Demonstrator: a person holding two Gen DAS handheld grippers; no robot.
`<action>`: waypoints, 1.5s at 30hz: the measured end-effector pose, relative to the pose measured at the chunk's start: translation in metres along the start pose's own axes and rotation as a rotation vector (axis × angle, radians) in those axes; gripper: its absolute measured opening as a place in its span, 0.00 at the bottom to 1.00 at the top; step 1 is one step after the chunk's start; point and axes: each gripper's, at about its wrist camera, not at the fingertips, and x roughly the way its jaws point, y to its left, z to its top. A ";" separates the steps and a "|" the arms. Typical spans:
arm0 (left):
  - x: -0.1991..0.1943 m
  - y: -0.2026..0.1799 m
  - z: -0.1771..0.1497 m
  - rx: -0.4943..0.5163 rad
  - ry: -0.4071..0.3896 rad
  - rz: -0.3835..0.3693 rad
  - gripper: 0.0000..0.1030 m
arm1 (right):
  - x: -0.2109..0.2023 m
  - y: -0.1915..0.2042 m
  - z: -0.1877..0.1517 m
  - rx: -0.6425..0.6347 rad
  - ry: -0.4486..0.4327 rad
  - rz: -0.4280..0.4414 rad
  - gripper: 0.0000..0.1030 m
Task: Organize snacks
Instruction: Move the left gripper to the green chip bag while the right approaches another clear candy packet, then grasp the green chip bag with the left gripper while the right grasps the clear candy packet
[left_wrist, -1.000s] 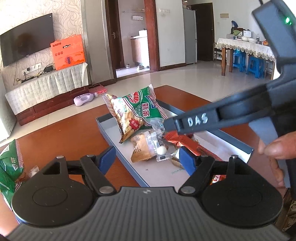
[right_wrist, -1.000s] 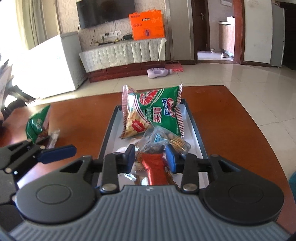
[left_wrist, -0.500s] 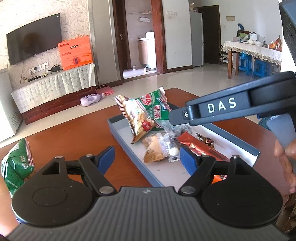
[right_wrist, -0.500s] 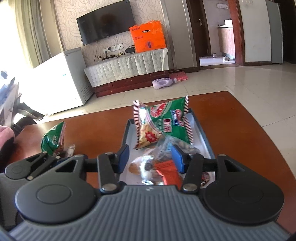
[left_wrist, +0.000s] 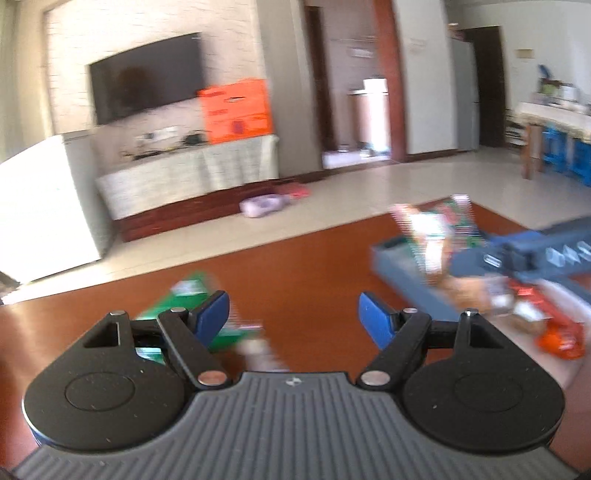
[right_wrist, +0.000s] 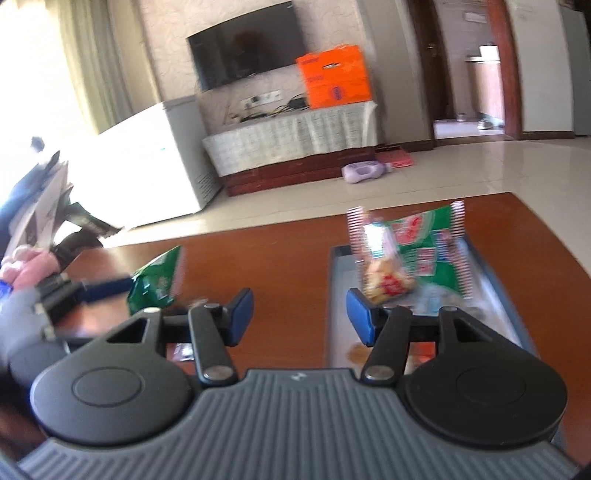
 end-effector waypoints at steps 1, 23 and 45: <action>0.001 0.015 -0.003 -0.001 0.011 0.022 0.82 | 0.005 0.006 -0.001 -0.014 0.013 0.010 0.56; 0.092 0.111 -0.059 0.419 0.054 -0.032 0.98 | 0.131 0.118 -0.029 -0.292 0.213 0.066 0.56; 0.096 0.120 -0.070 0.274 0.137 -0.120 0.66 | 0.144 0.112 -0.017 -0.306 0.287 0.087 0.21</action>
